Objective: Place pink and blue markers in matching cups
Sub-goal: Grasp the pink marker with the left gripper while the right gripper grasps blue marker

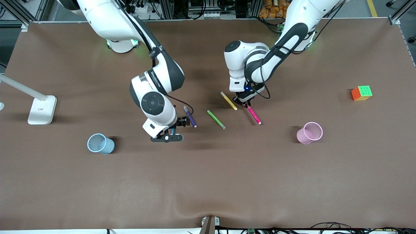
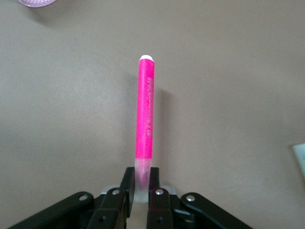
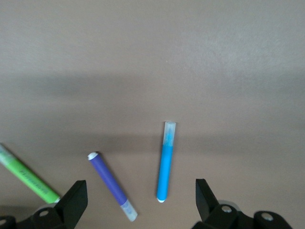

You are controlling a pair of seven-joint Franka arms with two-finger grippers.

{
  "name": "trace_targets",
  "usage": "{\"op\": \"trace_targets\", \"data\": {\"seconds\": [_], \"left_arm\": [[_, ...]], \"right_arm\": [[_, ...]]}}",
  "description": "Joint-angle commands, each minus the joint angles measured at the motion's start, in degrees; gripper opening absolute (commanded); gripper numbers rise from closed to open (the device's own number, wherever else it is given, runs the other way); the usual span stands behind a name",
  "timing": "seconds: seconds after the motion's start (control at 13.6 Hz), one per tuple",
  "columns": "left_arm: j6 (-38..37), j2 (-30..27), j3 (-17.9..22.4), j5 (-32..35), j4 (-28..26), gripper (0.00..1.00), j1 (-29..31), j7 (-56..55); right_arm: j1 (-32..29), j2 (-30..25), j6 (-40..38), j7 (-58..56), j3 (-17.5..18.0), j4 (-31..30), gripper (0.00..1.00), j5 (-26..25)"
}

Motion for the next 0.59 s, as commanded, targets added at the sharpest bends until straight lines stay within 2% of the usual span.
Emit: {"op": "trace_targets", "data": {"seconds": [0.0, 0.3, 0.52], "left_arm": [[-0.18, -1.79, -6.85, -5.82, 2.05, 0.00, 7.64, 4.25], [-3.33, -1.70, -12.84, -14.16, 7.32, 0.00, 15.30, 10.67], [-10.00, -1.61, -13.29, -26.29, 15.13, 0.00, 16.54, 18.58]], "right_arm": [[-0.01, 2.08, -0.04, 1.02, 0.06, 0.73, 1.00, 0.52], [0.07, 3.57, 1.80, 0.94, 0.06, -0.85, 1.00, 0.52], [-0.36, 5.42, 5.75, 0.85, 0.06, -1.90, 1.00, 0.52]]}}
